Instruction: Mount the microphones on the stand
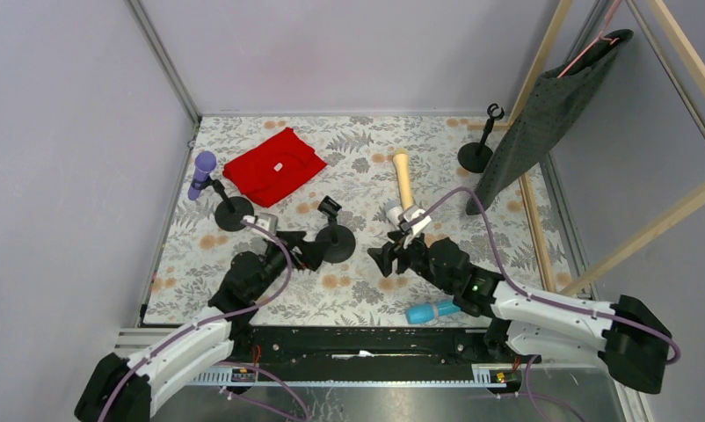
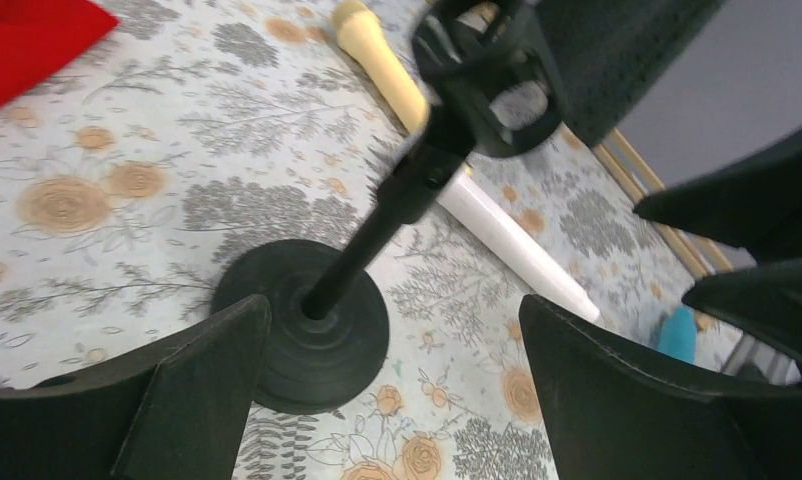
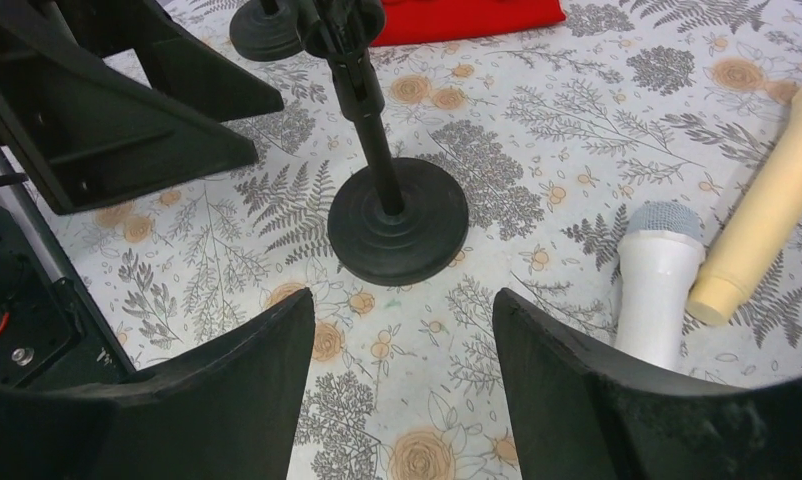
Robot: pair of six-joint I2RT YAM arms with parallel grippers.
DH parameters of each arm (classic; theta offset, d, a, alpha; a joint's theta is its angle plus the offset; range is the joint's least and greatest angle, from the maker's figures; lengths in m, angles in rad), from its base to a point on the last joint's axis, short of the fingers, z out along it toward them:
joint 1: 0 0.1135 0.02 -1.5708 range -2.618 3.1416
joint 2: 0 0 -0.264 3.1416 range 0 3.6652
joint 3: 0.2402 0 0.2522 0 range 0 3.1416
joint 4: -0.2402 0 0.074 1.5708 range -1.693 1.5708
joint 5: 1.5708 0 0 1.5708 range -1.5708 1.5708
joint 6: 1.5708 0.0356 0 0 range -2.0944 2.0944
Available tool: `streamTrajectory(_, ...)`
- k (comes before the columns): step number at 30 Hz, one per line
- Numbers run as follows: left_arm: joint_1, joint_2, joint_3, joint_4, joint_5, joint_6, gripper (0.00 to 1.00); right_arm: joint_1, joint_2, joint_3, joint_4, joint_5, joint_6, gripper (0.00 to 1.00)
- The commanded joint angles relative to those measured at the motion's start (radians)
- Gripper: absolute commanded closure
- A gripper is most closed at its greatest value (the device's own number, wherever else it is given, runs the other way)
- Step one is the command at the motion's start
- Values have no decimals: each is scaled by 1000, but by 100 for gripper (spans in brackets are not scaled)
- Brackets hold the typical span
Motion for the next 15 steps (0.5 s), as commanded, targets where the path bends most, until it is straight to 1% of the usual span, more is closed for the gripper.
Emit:
streamTrajectory(1, -86, 96, -18, 301, -1, 127, 1, 3, -77, -25, -72, 40, 13, 28)
streamTrajectory(4, -135, 168, -11, 369, -27, 212, 1, 3, -112, -33, -105, 62, 13, 27)
streamTrajectory(7, -166, 239, -24, 485, -88, 276, 1, 3, -136, -43, -117, 78, 17, 27)
streamTrajectory(13, -167, 410, -8, 688, -105, 361, 2, 3, -165, -48, -150, 83, 42, 27)
streamTrajectory(15, -168, 461, 2, 735, -104, 379, 6, 3, -183, -53, -164, 86, 48, 27)
